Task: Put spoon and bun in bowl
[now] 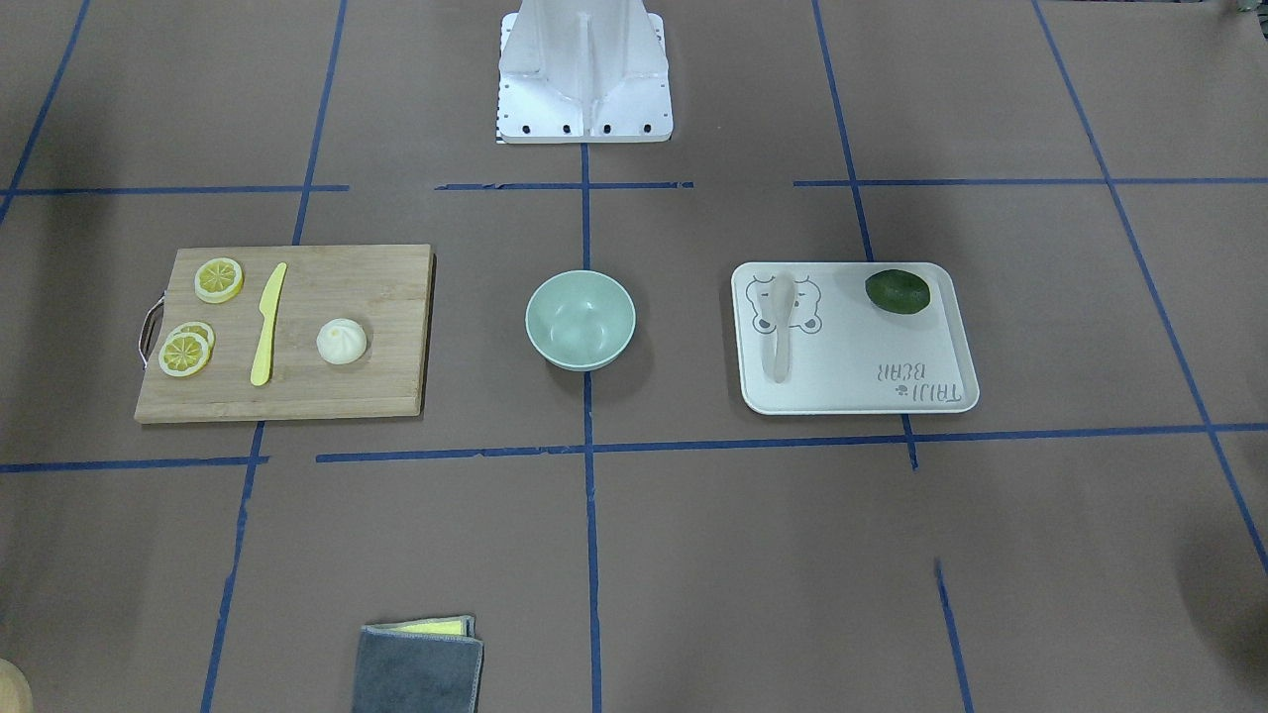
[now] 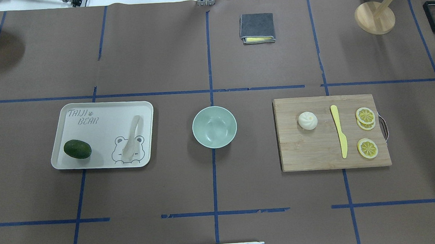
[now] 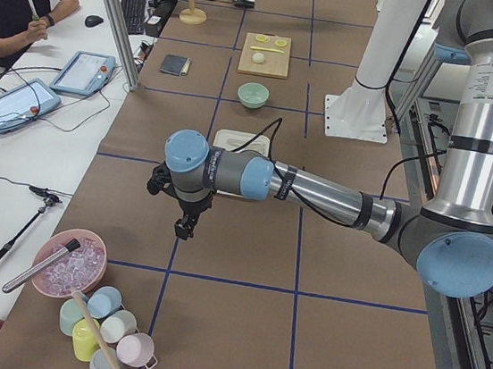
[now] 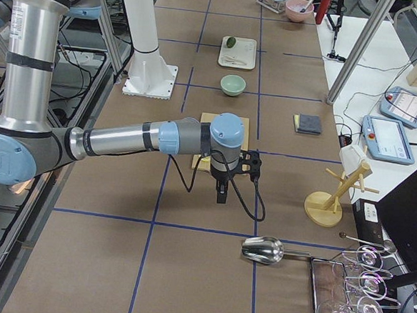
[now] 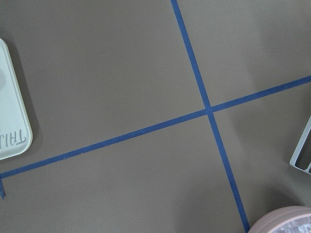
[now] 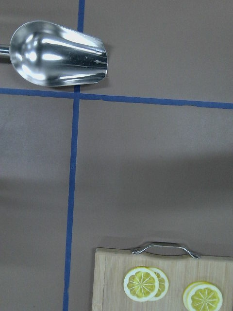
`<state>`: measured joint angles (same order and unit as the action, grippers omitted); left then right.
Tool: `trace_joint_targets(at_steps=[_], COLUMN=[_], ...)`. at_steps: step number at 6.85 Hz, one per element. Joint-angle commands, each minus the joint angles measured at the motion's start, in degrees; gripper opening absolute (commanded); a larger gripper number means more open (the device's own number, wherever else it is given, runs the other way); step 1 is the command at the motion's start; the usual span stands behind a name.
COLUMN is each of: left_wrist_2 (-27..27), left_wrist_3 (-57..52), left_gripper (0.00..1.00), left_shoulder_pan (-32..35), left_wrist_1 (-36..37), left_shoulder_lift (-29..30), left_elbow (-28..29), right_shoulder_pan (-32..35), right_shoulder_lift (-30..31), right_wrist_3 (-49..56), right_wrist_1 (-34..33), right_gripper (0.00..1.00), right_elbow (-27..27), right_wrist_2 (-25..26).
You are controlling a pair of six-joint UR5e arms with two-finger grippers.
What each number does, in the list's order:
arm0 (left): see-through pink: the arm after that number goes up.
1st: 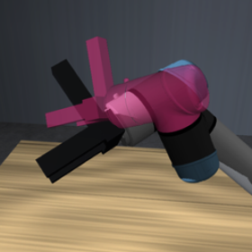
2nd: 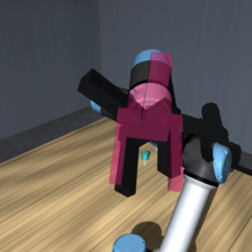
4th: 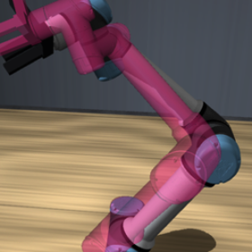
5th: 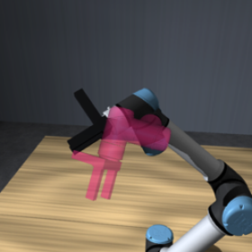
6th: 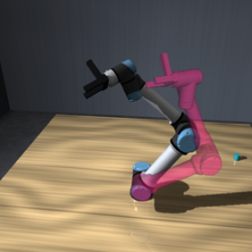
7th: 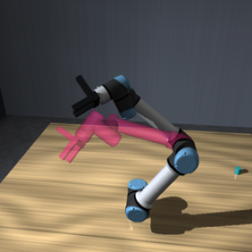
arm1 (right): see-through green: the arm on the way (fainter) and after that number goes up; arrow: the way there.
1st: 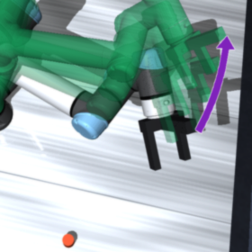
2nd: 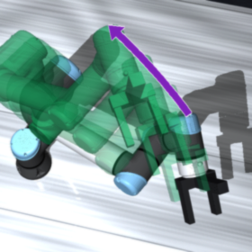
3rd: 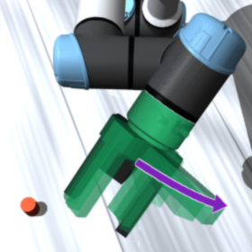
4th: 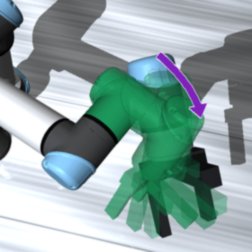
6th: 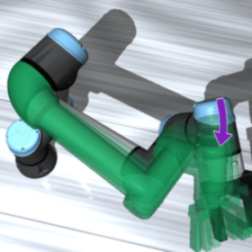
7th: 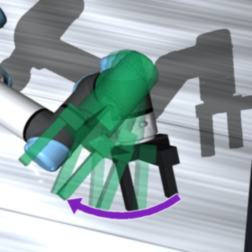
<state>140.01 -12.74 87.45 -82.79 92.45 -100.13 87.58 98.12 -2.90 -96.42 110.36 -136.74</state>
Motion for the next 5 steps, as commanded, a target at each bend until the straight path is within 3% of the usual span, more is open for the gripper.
trace_joint_targets(at_steps=[1, 5], left_wrist_2=[0.1, -0.2], left_wrist_3=[0.4, 0.1], left_gripper=[1.00, 1.00], left_shoulder_pan=[0.0, -0.1], left_wrist_1=[-0.1, -0.8], left_shoulder_lift=[-0.1, 0.4], left_elbow=[0.0, -3.1], right_shoulder_pan=[0.0, 0.0], right_shoulder_lift=[0.1, 0.1], right_wrist_3=[0.0, 0.3], right_wrist_1=[0.1, 0.2], right_gripper=[1.00, 1.00], right_elbow=[0.2, 0.2], right_wrist_2=[-0.3, -0.3])
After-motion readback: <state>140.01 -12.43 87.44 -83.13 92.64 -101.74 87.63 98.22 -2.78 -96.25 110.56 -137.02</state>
